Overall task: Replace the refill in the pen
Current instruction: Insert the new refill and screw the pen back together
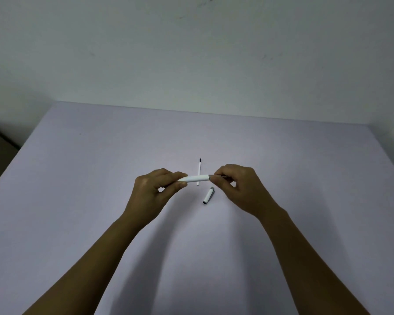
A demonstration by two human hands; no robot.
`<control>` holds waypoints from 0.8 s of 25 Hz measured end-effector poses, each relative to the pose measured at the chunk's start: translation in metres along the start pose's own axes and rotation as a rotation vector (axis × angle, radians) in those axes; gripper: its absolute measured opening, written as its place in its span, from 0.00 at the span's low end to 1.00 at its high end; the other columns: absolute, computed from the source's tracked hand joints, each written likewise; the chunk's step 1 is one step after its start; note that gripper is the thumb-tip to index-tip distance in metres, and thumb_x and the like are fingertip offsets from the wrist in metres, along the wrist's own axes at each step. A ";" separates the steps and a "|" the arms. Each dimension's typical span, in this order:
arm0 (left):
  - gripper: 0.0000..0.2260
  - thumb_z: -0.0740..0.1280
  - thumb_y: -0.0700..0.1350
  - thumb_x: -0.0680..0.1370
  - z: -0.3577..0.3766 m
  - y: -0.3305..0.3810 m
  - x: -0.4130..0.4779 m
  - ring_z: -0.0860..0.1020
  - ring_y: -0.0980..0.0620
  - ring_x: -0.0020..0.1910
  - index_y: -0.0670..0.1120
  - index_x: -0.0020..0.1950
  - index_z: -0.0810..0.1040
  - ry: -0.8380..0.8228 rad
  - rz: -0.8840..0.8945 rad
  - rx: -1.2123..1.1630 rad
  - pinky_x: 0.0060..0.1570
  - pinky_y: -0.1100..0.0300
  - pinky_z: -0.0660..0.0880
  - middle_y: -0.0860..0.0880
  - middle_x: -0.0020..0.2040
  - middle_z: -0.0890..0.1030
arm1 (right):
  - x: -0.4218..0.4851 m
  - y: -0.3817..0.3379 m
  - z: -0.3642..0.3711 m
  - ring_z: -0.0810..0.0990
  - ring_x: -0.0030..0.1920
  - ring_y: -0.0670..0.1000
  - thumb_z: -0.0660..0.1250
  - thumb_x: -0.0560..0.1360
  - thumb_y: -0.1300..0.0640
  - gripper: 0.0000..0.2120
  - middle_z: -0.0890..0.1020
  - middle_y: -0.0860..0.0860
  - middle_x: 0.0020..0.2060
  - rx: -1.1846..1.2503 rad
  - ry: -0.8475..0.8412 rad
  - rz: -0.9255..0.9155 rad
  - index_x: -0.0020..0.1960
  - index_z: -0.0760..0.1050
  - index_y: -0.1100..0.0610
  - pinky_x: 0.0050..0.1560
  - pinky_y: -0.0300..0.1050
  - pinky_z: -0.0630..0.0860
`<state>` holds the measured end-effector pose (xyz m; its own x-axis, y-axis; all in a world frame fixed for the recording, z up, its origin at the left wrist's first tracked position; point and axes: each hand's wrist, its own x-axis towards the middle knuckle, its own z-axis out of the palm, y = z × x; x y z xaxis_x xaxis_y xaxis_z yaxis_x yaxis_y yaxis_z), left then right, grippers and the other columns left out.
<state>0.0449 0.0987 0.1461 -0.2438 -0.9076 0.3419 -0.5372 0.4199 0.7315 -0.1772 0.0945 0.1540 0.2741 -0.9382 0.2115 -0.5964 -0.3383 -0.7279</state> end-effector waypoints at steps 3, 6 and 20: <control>0.09 0.68 0.45 0.72 -0.002 0.000 0.001 0.72 0.60 0.34 0.46 0.50 0.82 0.013 0.003 0.002 0.34 0.76 0.63 0.55 0.33 0.77 | -0.001 -0.001 -0.002 0.79 0.42 0.38 0.67 0.74 0.53 0.07 0.80 0.40 0.38 0.048 0.011 -0.005 0.47 0.79 0.56 0.46 0.29 0.74; 0.09 0.69 0.45 0.71 -0.001 0.001 0.001 0.73 0.59 0.35 0.46 0.49 0.83 0.027 -0.002 -0.004 0.35 0.76 0.65 0.54 0.34 0.78 | 0.000 -0.003 -0.004 0.79 0.39 0.42 0.64 0.76 0.55 0.07 0.81 0.45 0.35 0.023 0.010 0.000 0.45 0.79 0.57 0.41 0.32 0.74; 0.08 0.74 0.39 0.69 -0.001 0.003 0.003 0.75 0.57 0.37 0.46 0.46 0.82 0.048 -0.024 -0.056 0.38 0.73 0.68 0.52 0.36 0.80 | 0.005 0.001 -0.004 0.78 0.40 0.40 0.66 0.75 0.55 0.07 0.80 0.46 0.36 0.061 0.026 0.009 0.47 0.78 0.58 0.44 0.28 0.73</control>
<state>0.0433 0.0969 0.1495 -0.1917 -0.9164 0.3513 -0.4957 0.3993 0.7712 -0.1798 0.0896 0.1568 0.2484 -0.9430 0.2213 -0.5513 -0.3255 -0.7682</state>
